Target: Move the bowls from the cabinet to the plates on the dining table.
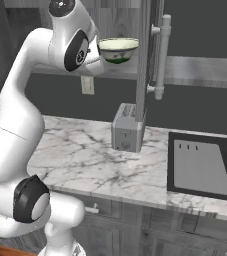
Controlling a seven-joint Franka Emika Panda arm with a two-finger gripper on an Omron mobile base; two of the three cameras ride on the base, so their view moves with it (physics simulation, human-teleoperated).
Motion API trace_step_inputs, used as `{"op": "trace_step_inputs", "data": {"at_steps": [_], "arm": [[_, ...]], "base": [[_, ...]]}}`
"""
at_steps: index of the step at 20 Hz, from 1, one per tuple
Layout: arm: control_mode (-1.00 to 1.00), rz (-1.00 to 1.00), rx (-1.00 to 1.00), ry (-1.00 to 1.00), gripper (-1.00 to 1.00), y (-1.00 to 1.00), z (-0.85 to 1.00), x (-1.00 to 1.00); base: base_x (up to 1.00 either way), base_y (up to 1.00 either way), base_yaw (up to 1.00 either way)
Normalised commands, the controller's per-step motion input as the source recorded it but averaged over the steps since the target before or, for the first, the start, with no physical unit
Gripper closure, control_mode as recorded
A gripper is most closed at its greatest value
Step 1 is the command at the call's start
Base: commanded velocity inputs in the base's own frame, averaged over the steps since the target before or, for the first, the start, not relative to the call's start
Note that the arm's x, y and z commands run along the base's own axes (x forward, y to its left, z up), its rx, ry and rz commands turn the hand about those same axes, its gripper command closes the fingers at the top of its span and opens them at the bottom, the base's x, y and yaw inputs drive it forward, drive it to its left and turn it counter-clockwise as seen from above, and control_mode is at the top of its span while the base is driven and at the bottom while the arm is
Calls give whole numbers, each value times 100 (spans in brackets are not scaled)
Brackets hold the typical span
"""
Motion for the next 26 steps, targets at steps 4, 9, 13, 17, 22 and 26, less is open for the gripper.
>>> {"op": "trace_step_inputs", "data": {"at_steps": [4,9,13,17,22,26], "arm": [[-100,0,3,0,-100,0,-5,31],[-100,0,1,0,-100,0,-16,32],[-100,0,0,2,-100,0,-25,36],[-100,0,0,3,-100,0,-21,40],[-100,0,0,1,-100,-5,-1,45],[-100,0,2,2,-100,-10,9,39]], "base": [[0,0,0],[0,0,0],[0,0,0],[0,0,0],[0,0,0],[0,0,0]]}}
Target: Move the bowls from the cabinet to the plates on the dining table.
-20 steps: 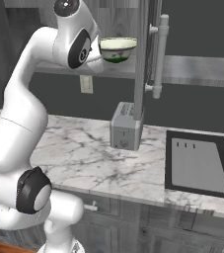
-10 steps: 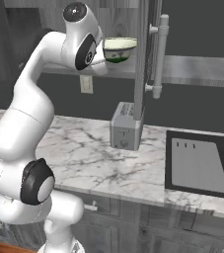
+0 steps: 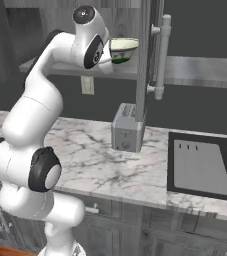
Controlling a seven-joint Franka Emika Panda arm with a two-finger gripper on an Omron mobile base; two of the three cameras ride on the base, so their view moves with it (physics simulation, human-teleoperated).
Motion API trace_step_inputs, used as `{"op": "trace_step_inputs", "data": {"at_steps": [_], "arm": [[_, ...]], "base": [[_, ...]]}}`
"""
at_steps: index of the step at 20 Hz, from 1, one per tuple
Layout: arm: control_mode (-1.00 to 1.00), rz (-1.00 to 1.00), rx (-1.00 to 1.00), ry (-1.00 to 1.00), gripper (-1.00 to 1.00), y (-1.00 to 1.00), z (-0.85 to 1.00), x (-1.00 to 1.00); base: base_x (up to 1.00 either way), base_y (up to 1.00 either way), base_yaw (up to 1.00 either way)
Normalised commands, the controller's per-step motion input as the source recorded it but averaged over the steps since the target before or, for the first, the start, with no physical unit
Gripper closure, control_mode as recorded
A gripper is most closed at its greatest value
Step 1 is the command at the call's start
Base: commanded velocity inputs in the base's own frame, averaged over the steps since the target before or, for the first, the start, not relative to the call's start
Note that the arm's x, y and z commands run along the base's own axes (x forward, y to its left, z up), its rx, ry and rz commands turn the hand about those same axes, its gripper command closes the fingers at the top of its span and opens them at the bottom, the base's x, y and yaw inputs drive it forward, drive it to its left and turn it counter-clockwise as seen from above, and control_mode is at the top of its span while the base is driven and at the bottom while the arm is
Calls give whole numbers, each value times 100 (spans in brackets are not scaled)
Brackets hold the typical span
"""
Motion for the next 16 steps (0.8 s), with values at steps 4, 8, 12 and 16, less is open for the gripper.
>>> {"op": "trace_step_inputs", "data": {"at_steps": [4,8,12,16], "arm": [[-100,0,6,6,-100,-12,22,27],[-100,0,7,7,-100,-12,25,26],[-100,0,5,7,-100,-11,12,27],[-100,3,0,6,-100,-6,0,16]], "base": [[0,0,0],[0,0,0],[0,0,0],[0,0,0]]}}
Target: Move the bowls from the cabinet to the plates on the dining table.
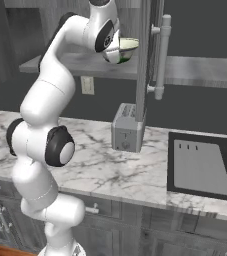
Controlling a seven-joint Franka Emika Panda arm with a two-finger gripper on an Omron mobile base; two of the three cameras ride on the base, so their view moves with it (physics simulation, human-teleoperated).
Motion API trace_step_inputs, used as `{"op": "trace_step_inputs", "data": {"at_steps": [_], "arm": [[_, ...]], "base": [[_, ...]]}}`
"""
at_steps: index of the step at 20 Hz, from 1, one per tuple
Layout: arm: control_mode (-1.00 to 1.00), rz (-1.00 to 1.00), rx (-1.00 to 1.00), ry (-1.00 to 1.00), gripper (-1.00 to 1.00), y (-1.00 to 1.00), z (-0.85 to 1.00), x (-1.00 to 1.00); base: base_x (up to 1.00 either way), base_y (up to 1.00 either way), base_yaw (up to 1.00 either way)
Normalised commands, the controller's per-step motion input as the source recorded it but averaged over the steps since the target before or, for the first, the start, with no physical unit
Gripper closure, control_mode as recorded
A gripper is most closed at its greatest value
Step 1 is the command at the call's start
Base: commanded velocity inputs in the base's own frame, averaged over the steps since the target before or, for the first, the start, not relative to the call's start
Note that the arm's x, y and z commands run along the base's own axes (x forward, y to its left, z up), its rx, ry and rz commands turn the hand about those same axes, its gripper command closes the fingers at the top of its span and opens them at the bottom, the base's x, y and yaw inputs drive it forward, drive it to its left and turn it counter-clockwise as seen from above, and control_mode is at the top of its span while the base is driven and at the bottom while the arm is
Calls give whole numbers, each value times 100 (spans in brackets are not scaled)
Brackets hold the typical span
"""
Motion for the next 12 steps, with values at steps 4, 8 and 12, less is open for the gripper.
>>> {"op": "trace_step_inputs", "data": {"at_steps": [4,8,12], "arm": [[-100,0,0,0,-100,0,0,0],[-100,0,-4,0,-100,0,-21,0],[-100,0,-7,0,-100,0,-37,0]], "base": [[0,0,0],[0,0,0],[0,0,0]]}}
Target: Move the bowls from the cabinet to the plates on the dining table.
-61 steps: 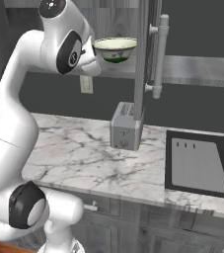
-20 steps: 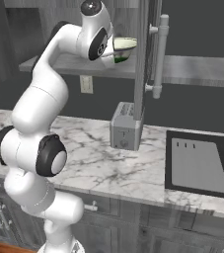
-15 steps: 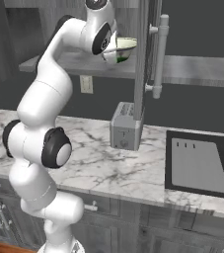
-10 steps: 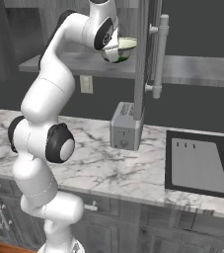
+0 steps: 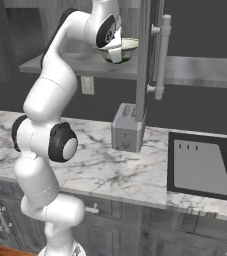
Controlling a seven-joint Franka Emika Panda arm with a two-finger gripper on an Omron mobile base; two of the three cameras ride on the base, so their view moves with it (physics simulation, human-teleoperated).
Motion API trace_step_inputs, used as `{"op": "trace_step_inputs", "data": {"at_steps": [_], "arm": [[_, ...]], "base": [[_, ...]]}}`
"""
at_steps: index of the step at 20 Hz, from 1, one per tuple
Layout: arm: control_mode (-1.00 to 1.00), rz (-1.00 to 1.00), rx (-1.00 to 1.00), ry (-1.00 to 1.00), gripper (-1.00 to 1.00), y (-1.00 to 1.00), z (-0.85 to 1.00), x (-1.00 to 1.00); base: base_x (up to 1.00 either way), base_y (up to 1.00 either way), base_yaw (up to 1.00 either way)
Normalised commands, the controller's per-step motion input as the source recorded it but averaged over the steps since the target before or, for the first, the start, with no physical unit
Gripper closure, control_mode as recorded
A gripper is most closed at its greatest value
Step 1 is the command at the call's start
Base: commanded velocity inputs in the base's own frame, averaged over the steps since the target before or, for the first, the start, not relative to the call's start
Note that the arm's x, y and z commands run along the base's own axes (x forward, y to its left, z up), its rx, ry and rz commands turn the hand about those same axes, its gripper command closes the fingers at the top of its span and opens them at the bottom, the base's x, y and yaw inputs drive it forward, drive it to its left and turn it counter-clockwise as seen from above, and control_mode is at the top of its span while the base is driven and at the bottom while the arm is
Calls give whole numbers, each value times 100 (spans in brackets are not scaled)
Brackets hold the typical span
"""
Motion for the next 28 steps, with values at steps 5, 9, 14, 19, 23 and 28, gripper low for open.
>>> {"op": "trace_step_inputs", "data": {"at_steps": [5,9,14,19,23,28], "arm": [[-100,0,-5,0,-100,0,-22,19],[-100,0,0,1,-100,0,-1,53],[-100,0,0,6,-100,-1,-2,53],[-100,0,1,12,-100,-5,0,46],[-100,0,2,15,-100,-6,0,48],[-100,0,1,10,100,-1,0,28]], "base": [[0,0,0],[0,0,0],[0,0,0],[0,0,0],[0,0,0],[0,0,0]]}}
